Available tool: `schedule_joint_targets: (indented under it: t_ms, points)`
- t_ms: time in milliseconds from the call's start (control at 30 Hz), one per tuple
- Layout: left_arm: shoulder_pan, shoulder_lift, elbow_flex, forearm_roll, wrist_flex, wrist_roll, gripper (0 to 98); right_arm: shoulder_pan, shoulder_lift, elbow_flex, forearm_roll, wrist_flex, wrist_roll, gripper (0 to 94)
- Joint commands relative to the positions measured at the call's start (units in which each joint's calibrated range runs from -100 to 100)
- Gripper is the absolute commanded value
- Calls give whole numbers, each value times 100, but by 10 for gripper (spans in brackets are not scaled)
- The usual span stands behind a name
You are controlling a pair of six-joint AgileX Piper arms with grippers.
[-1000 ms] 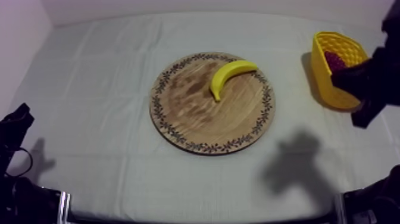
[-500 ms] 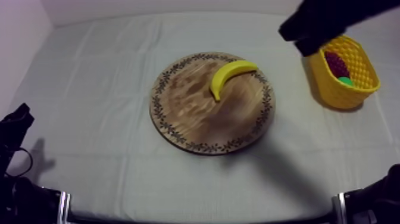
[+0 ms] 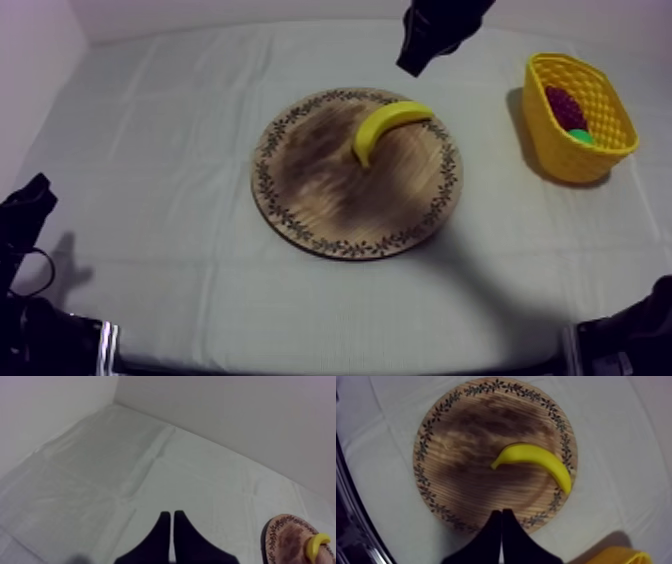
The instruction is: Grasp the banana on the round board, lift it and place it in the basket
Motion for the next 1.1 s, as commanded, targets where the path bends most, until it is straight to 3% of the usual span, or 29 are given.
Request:
schedule_joint_targets:
  t_ms: [0, 233, 433, 733, 1067]
  points:
    - [1, 0, -1, -1, 2, -1, 1, 1, 63, -4, 59, -21, 824, 6]
    - [1, 0, -1, -1, 2, -1, 1, -61, 165, 156, 362, -1, 2655, 6]
    - [1, 0, -1, -1, 2, -1, 1, 4, 185, 42, 364, -245, 3836, 8]
    - [1, 0, -1, -1, 2, -1, 1, -61, 244, -268, 357, -334, 4039, 103]
    - [1, 0, -1, -1, 2, -1, 1, 6, 273, -190, 520, -320, 4175, 472]
